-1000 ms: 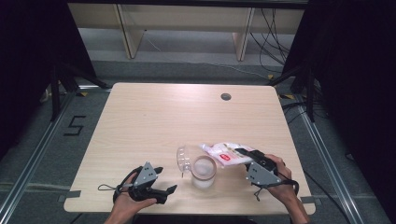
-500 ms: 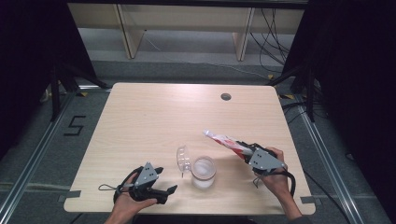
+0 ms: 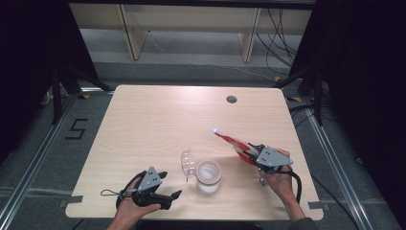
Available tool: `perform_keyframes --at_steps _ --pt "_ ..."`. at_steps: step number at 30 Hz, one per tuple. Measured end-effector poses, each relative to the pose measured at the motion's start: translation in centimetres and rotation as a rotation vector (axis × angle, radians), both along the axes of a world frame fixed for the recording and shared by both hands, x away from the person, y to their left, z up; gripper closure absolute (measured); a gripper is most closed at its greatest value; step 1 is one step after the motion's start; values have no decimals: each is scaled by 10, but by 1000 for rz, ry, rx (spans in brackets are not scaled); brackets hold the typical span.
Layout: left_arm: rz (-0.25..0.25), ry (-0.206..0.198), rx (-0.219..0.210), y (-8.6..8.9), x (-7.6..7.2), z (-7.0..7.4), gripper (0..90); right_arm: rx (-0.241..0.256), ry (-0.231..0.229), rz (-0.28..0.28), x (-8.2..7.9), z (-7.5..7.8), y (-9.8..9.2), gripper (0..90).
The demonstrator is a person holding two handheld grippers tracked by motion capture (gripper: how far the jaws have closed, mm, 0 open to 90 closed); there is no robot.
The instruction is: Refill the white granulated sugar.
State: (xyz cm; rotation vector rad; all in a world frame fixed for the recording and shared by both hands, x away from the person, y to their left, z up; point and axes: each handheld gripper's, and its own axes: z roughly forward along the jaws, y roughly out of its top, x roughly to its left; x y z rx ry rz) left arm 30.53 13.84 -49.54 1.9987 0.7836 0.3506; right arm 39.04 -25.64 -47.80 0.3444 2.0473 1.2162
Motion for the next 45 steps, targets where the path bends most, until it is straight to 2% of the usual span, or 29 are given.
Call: perform_keyframes --at_steps 3,4,5,7,9,10,12,14,15,18,19,22,23,25,27,28,29,30,32,34,35,36,39,40,42,43,44,45 --pt "6 1 -10 0 0 -1 183 5 19 -14 1 -1 -1 808" --pt "5 3 -9 0 0 0 183 22 18 -27 2 -2 -2 808" --pt "4 3 -8 0 0 0 182 19 40 -24 2 -2 -3 807" --pt "-1 -1 -3 0 0 0 183 48 36 -40 3 -2 -4 806" --pt "6 2 -14 0 0 0 183 45 43 -38 4 -1 -5 802" --pt "6 2 -14 0 0 0 183 53 63 -44 3 -1 -5 799" --pt "2 5 2 1 0 0 182 45 56 -42 3 -1 -6 797" --pt "9 10 -11 -1 0 -1 182 51 76 -43 2 -1 -6 794" --pt "3 11 2 0 0 -1 182 55 66 -45 2 -1 -6 792" --pt "-9 -14 34 2 2 0 183 68 81 -52 3 -1 -9 789" --pt "-6 -8 11 2 2 0 182 91 100 -67 2 -1 -8 786" --pt "-3 -11 0 1 1 0 183 112 129 -77 0 -1 -11 782" --pt "-9 -11 14 2 2 0 182 114 121 -82 0 0 -12 781" --pt "-4 -1 8 1 1 0 183 138 121 -92 -1 -2 -13 780" --pt "7 3 -1 0 0 0 183 157 146 -94 -3 -3 -16 773" --pt "7 2 -12 0 0 -1 182 156 143 -104 -4 -3 -17 770" --pt "6 5 -11 0 0 -1 183 156 113 -108 -3 -2 -19 767" --pt "4 2 2 1 1 0 183 164 135 -107 -4 -3 -21 767" --pt "5 5 15 1 1 0 183 165 127 -111 -5 -2 -25 765" --pt "-1 7 9 0 1 -1 183 177 135 -123 -4 -2 -30 762" --pt "1 7 9 0 1 0 182 206 182 -142 -6 -3 -32 760" --pt "0 6 7 0 1 0 182 203 179 -142 -6 -3 -35 759" --pt "-2 8 5 0 1 -1 183 243 175 -148 -6 -4 -40 755" --pt "0 9 9 0 1 -1 182 244 184 -150 -6 -4 -40 749" --pt "1 11 2 0 1 0 182 234 163 -150 -6 -4 -39 736" --pt "1 7 7 0 1 0 182 253 175 -159 -7 -5 -37 728" --pt "-10 -9 21 1 2 0 182 241 168 -151 -6 -4 -39 717" --pt "-11 -6 16 1 2 0 182 253 174 -160 -7 -4 -39 686"
